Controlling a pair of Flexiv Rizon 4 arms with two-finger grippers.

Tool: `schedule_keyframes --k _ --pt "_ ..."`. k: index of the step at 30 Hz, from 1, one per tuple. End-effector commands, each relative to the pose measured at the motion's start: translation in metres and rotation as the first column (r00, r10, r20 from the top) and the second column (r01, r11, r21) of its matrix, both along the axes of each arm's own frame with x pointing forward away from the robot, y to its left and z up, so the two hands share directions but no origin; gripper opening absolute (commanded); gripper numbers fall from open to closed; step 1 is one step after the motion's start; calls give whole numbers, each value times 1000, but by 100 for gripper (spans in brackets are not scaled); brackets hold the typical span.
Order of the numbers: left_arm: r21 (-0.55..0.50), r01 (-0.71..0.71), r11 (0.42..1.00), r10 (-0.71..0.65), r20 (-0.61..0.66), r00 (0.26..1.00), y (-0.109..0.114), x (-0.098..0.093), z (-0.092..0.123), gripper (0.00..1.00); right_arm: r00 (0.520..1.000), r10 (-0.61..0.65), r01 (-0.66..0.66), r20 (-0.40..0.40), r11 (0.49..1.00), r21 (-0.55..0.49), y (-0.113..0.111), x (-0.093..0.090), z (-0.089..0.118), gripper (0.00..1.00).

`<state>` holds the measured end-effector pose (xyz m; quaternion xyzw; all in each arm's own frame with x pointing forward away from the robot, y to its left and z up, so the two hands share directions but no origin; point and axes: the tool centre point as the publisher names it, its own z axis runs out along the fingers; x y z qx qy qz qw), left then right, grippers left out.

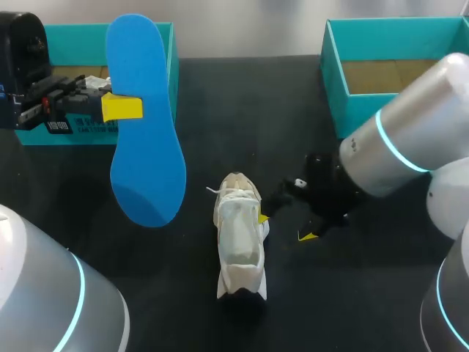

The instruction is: Take the shoe out of the shoebox, open the shoe tongue, remove and reinsert the insole, then place the shoe into the shoebox

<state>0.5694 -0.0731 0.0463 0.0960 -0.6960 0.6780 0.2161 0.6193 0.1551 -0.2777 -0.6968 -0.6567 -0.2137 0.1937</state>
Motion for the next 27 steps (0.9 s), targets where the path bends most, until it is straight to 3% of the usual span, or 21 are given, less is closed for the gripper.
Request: schedule_keyframes --k 1,11,27 --pt "1 1 1000 -1 0 1000 0 0 0 0 1000 -3 3 7 999 35 -6 -4 1 100" --pt "-9 22 1000 -22 20 1000 -4 4 2 0 998 -62 58 18 987 152 -20 8 28 100" --pt "3 -36 999 37 -82 996 -1 32 4 0 993 -120 118 -9 962 247 -27 10 39 100"
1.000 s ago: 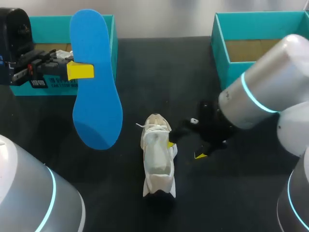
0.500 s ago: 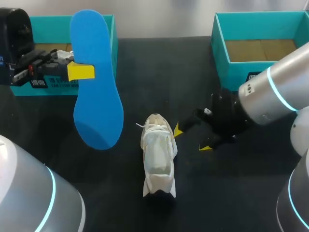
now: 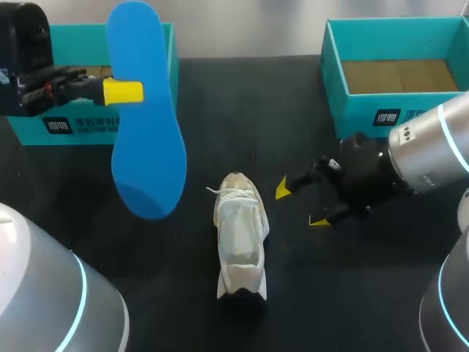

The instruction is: Take the shoe out of the shoebox, open the shoe tongue, remove and reinsert the insole, then place the shoe into the shoebox

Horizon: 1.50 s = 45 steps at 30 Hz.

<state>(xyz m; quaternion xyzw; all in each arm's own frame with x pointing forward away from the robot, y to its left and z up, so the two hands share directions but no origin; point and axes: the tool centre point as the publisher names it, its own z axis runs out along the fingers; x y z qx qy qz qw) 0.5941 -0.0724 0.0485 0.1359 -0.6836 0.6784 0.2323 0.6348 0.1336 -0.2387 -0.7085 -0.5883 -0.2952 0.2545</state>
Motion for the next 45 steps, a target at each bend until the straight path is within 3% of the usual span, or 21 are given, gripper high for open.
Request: schedule_keyframes --k 1,8,16,24,32,45 --pt "7 -7 1000 7 -9 1000 -2 11 2 0 1000 -3 3 1 999 39 -5 -6 2 100" --pt "20 -22 1000 23 -56 998 -5 34 -2 0 1000 0 0 -3 998 64 -7 -5 8 100" --pt "25 -52 998 44 232 972 -12 48 -4 0 999 -7 11 -42 994 106 -10 -2 12 100" --pt "-13 -33 999 35 414 910 -17 62 -13 0 997 -12 22 -79 990 138 -12 3 17 100" --pt "-62 -1 998 39 611 790 -19 61 -19 0 995 -19 35 -101 986 163 -17 5 24 100" --pt "-79 -10 997 62 695 716 -20 51 -18 0 996 -12 35 -93 967 253 -29 9 40 100"
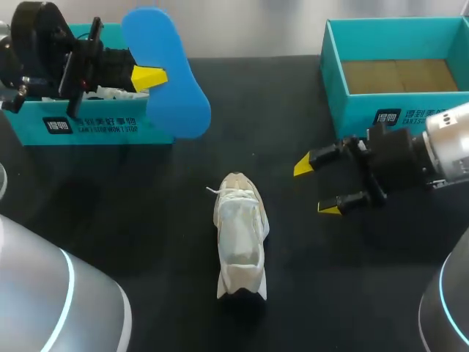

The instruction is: Take the shoe out of the shoebox, open the shoe tongue, remove and reinsert the insole, then place the shoe into the shoebox

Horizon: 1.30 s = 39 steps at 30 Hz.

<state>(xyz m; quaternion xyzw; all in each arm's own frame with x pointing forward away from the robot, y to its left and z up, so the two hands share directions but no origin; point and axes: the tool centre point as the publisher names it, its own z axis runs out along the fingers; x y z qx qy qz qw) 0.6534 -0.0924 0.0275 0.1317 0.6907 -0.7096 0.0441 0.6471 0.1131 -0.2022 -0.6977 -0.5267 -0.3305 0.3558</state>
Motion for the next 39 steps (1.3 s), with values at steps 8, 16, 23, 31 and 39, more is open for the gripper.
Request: schedule_keyframes --k 8,16,23,31,39 --pt "6 -20 1000 20 -1 1000 0 -8 3 0 1000 -8 8 -3 998 54 -13 0 8 100" --pt "17 -117 993 100 408 907 -13 -3 -12 0 1000 -8 9 -5 990 141 -14 16 16 100" --pt "-105 -135 985 170 662 730 -22 8 -34 0 999 40 -44 28 978 202 -3 43 38 100" --pt "-139 -85 987 159 705 691 -24 13 -42 0 1000 12 -15 12 947 321 3 70 42 100" --pt "-139 -85 987 159 705 691 -24 13 -42 0 1000 12 -15 12 947 321 3 70 42 100"
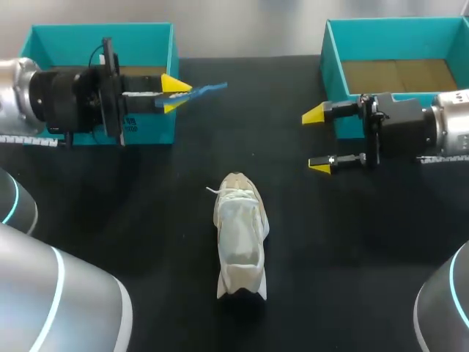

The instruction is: Take the shoe out of the shoebox, open the shoe tongue, remove and reinsert the insole, then place the shoe into the shoebox

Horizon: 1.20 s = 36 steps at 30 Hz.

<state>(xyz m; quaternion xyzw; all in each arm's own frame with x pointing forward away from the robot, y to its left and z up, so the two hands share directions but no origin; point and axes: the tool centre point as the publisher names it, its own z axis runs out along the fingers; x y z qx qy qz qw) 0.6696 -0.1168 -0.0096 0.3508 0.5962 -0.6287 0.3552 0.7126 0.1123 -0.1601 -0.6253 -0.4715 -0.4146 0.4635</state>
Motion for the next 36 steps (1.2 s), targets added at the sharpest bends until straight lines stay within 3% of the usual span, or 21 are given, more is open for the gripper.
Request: schedule_keyframes --k 1,4,10,14,20,33,36 --pt "-14 -7 1000 7 5 1000 0 -3 -5 0 1000 3 -3 -2 1000 -1 4 4 -1 100" --pt "-58 -1 998 6 83 997 -5 -3 -19 0 1000 3 -3 -2 1000 -1 4 4 -1 100" --pt "47 -57 997 37 353 935 -20 4 -65 0 1000 28 -28 -8 1000 -9 6 17 9 100" --pt "65 -78 995 43 425 904 -26 15 -86 0 999 41 -42 -24 999 -18 6 24 14 100" --pt "-15 -68 998 67 497 865 -22 27 -100 0 998 64 -64 -27 998 21 15 36 9 100" --pt "-15 -68 998 67 497 865 -22 27 -100 0 998 64 -64 -27 998 21 15 36 9 100" --pt "-10 -56 998 54 500 864 -30 32 -116 0 996 86 -85 -25 996 10 26 44 8 100"
